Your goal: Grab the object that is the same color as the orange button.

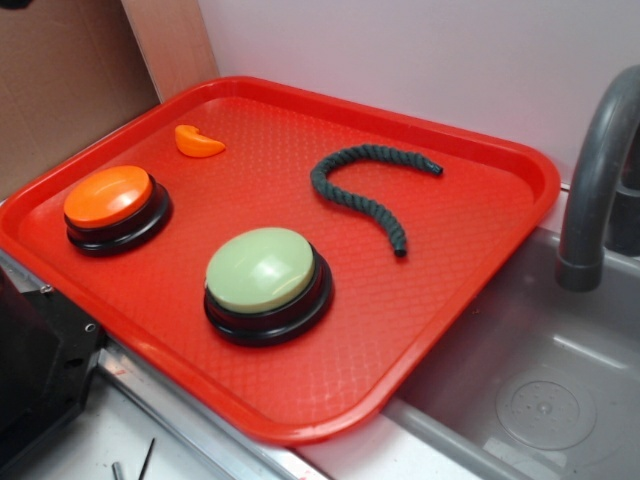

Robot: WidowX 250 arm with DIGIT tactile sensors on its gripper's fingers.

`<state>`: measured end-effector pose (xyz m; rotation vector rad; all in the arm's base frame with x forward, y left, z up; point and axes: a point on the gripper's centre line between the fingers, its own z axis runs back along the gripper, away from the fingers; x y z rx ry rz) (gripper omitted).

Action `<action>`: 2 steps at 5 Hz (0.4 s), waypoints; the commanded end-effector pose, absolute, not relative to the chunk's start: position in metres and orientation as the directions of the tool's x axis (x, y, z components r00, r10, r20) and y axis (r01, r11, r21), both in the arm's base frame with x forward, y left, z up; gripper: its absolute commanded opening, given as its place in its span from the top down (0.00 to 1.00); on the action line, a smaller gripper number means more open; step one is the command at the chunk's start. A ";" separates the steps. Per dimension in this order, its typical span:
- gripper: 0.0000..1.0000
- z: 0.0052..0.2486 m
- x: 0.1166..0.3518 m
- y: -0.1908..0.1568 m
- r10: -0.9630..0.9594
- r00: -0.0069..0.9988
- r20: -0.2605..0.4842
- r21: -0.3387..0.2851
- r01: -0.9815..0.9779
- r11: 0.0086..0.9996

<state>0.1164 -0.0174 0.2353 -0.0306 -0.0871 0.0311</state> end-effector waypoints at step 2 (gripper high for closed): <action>0.00 0.228 0.116 -0.010 0.110 0.991 0.082 -0.095 -0.102 0.990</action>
